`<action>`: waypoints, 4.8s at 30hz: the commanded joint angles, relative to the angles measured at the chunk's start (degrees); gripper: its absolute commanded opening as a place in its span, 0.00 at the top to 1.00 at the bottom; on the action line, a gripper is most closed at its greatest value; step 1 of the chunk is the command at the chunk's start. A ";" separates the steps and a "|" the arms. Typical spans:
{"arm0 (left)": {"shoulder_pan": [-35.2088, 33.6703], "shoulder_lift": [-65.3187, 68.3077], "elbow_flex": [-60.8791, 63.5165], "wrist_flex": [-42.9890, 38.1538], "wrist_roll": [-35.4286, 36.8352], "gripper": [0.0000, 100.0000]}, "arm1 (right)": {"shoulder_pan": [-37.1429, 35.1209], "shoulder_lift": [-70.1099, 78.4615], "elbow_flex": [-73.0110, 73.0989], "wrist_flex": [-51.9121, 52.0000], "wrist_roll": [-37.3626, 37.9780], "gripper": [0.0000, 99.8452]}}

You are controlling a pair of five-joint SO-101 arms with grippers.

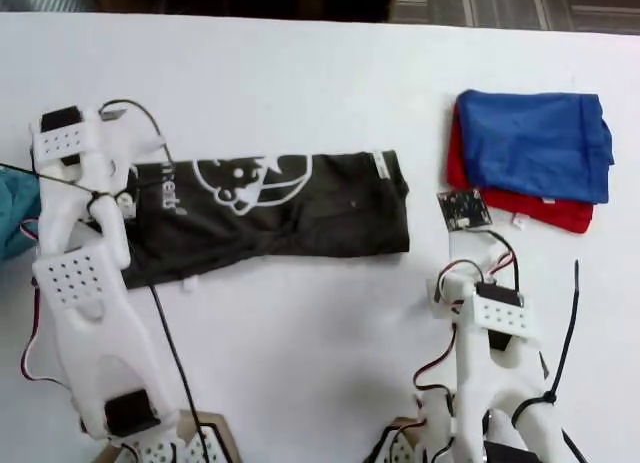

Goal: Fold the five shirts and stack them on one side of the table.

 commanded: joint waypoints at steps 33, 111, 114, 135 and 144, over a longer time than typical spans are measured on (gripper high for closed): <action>23.74 -46.51 23.96 0.62 -10.37 0.97 | 0.84 -2.15 0.53 -2.15 0.00 0.86; -23.03 -92.31 97.89 -46.77 -7.82 0.97 | -31.69 13.76 -46.24 19.12 -6.15 0.98; -23.30 -95.74 105.63 -51.87 -7.82 0.97 | -35.65 24.04 -54.68 19.30 -6.15 0.98; -23.12 -97.05 115.38 -60.92 -7.47 0.97 | -43.38 69.49 -103.03 39.69 -5.54 0.98; -23.03 -97.05 115.38 -60.92 -7.47 0.97 | -41.01 72.31 -113.23 58.95 -5.54 0.98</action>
